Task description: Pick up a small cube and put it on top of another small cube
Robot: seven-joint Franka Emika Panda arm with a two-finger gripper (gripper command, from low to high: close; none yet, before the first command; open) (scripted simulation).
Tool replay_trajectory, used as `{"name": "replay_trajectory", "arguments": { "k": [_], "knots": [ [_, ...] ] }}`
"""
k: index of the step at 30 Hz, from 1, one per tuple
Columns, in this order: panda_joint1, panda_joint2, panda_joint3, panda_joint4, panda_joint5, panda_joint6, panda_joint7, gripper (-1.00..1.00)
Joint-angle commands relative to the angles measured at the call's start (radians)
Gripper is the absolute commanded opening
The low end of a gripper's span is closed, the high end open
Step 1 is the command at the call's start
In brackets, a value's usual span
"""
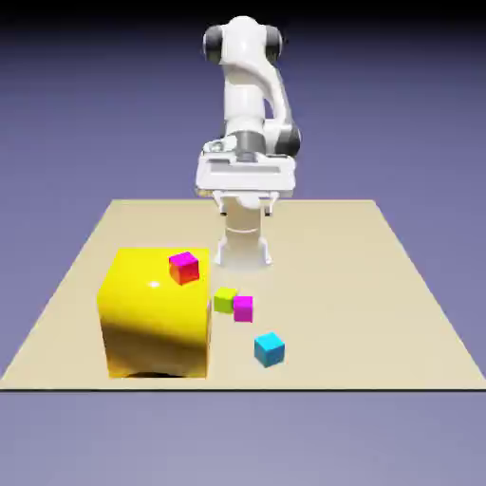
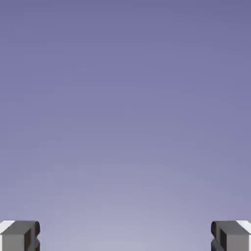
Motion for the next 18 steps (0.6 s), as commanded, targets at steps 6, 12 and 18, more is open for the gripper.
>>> {"name": "replay_trajectory", "arguments": {
  "k": [6,12,18],
  "knots": [
    [-0.121,0.217,0.119,0.144,0.093,-0.162,0.188,0.0],
    [-0.246,0.435,0.248,0.27,0.175,-0.308,0.38,0.0],
    [-0.372,0.65,0.379,0.38,0.248,-0.442,0.581,0.0]
  ]
}}
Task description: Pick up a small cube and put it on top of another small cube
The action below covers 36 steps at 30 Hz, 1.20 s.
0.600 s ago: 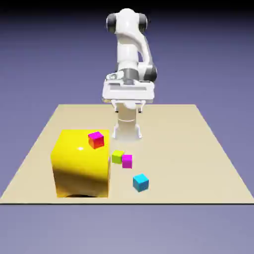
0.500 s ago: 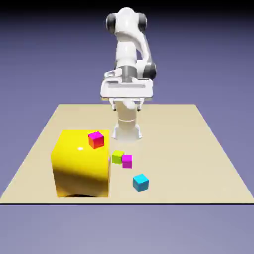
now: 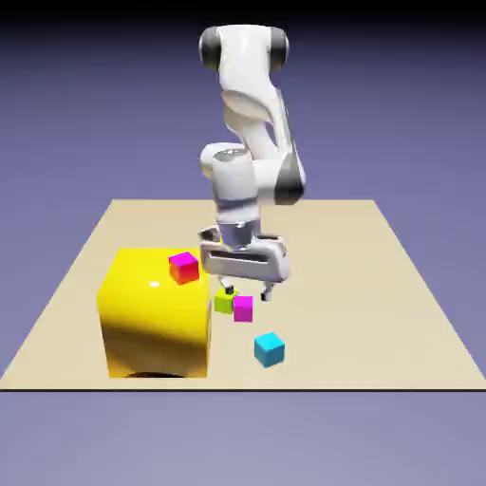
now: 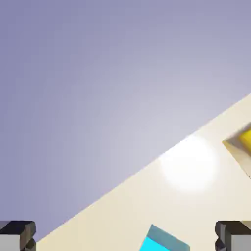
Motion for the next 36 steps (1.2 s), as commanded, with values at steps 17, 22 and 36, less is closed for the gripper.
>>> {"name": "replay_trajectory", "arguments": {
  "k": [17,22,36],
  "knots": [
    [-0.092,0.363,0.114,-0.019,-0.048,0.076,0.339,-1.0],
    [-0.153,0.228,0.133,-0.004,-0.012,-0.084,0.276,-1.0],
    [-0.181,-0.209,-0.034,0.147,-0.045,-0.638,0.268,-1.0]
  ]
}}
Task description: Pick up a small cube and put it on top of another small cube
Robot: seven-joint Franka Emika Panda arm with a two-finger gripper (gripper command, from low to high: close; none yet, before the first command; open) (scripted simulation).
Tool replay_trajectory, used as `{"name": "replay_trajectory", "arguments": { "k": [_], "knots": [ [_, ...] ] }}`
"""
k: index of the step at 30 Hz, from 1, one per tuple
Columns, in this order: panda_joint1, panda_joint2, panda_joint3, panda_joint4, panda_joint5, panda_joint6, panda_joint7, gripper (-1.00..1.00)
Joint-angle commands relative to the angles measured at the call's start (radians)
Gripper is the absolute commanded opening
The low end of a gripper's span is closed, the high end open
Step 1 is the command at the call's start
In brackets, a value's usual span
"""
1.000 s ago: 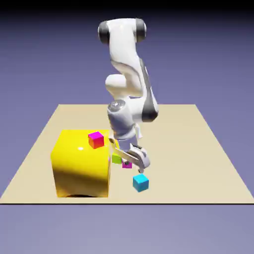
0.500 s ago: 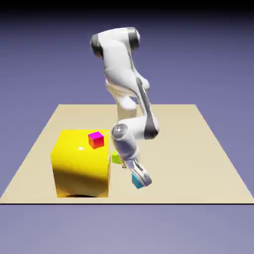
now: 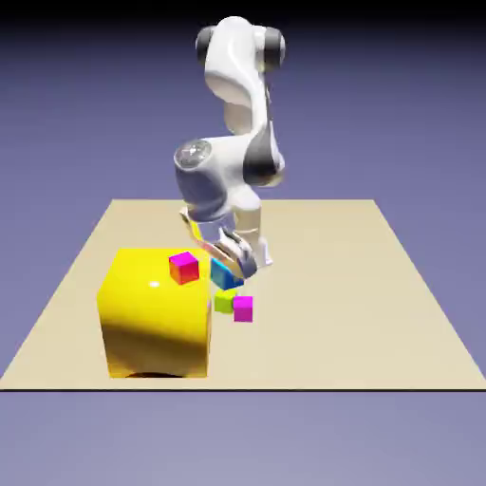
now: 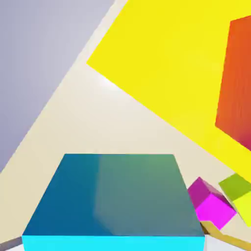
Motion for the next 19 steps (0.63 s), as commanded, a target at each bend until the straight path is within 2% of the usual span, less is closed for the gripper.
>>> {"name": "replay_trajectory", "arguments": {
  "k": [1,9,11,16,17,19],
  "knots": [
    [-0.001,-0.01,-0.022,0.0,0.016,0.0,0.044,-1.0],
    [-0.025,-0.091,-0.197,0.0,0.157,0.002,0.392,-1.0],
    [-0.028,-0.117,-0.216,0.008,0.163,-0.027,0.408,-1.0],
    [-0.004,-0.061,-0.186,-0.111,0.201,0.151,0.381,-1.0],
    [-0.004,-0.061,-0.186,-0.111,0.201,0.151,0.381,1.0],
    [-0.01,-0.075,-0.194,-0.082,0.192,0.108,0.387,1.0]
  ]
}}
